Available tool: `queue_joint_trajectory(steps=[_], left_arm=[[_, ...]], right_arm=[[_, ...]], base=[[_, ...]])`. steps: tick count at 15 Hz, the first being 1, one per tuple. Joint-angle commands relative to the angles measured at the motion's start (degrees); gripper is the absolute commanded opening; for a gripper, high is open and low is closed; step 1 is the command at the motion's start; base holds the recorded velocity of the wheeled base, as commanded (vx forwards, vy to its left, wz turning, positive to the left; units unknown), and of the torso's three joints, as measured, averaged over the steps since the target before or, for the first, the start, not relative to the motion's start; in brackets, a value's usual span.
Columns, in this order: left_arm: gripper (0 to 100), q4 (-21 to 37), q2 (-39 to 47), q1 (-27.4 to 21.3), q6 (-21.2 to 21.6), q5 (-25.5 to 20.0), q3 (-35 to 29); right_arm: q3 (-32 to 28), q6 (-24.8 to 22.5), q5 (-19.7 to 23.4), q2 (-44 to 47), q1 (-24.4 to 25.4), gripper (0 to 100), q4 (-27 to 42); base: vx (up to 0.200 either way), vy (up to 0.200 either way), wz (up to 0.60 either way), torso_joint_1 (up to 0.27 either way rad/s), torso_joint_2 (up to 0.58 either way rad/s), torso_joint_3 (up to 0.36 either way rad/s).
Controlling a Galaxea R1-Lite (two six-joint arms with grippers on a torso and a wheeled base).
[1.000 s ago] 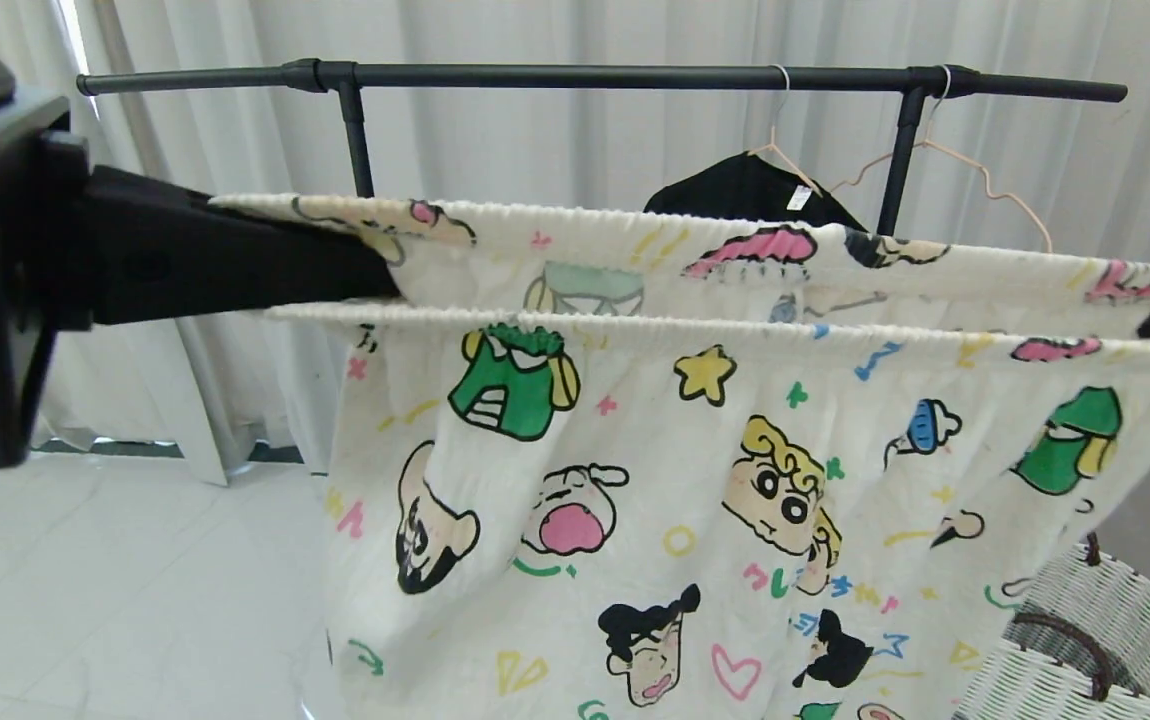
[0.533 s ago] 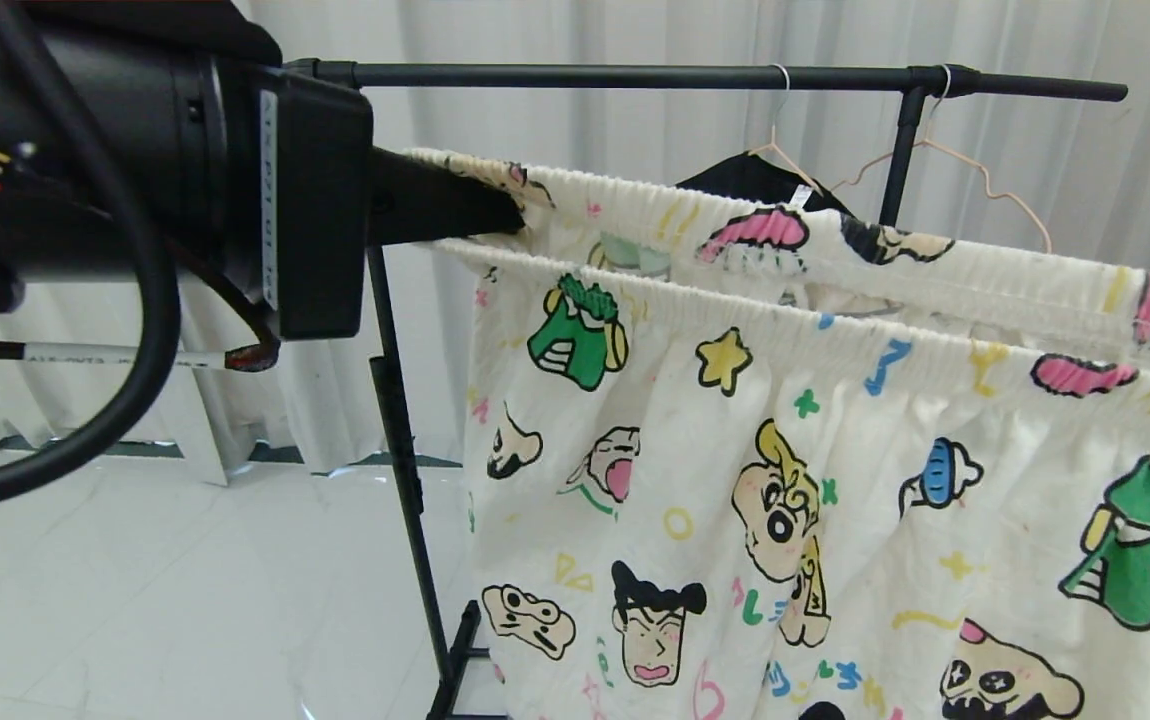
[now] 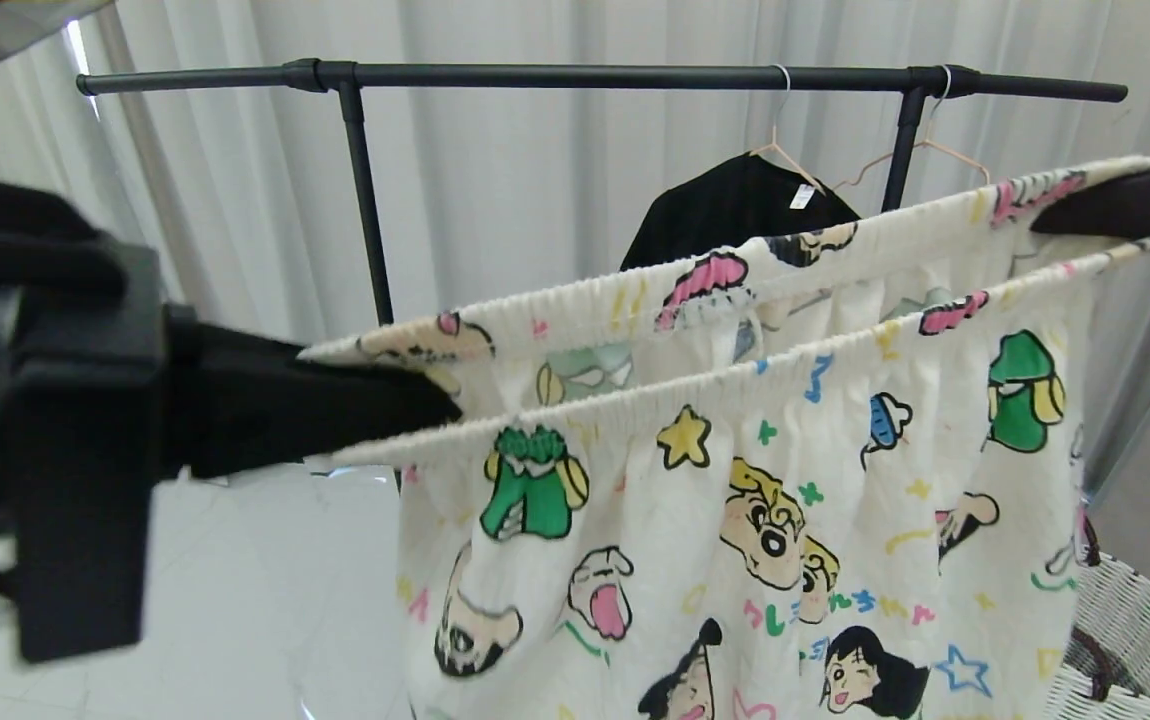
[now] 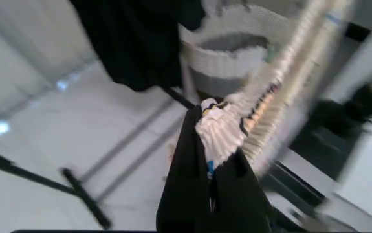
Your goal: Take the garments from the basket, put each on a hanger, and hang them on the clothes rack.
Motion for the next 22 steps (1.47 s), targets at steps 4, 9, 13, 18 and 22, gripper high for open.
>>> queue_joint_trajectory(steps=[4, 9, 13, 18, 22], left_arm=[[0, 2.34, -5.64, -17.55, -13.48, 1.53, 4.04], [0, 2.42, -4.58, -18.52, -13.04, 3.73, 4.21], [0, 2.25, 2.89, -5.68, -3.55, 10.5, -0.27], [0, 2.25, 6.31, -0.32, -1.61, 10.94, -5.19], [0, 2.25, 6.84, -0.32, -1.7, 13.22, -5.45]], right_arm=[[-6.75, -0.06, 0.0, 8.37, -0.96, 0, -2.86], [-8.24, -0.06, 0.0, 8.54, -0.87, 0, -1.89], [-8.07, 0.2, -0.08, 4.41, -0.96, 0, 8.22], [-7.89, 0.2, 0.0, 4.77, 0.89, 0, 11.03], [-7.89, 0.29, 0.0, 5.56, 1.5, 100, 12.88]], base=[[0.0, 0.0, 0.0, 0.0, 0.0, 0.0], [0.0, 0.0, 0.0, 0.0, 0.0, 0.0], [0.0, 0.0, 0.0, 0.0, 0.0, 0.0], [0.0, 0.0, 0.0, 0.0, 0.0, 0.0], [0.0, 0.0, 0.0, 0.0, 0.0, 0.0]])
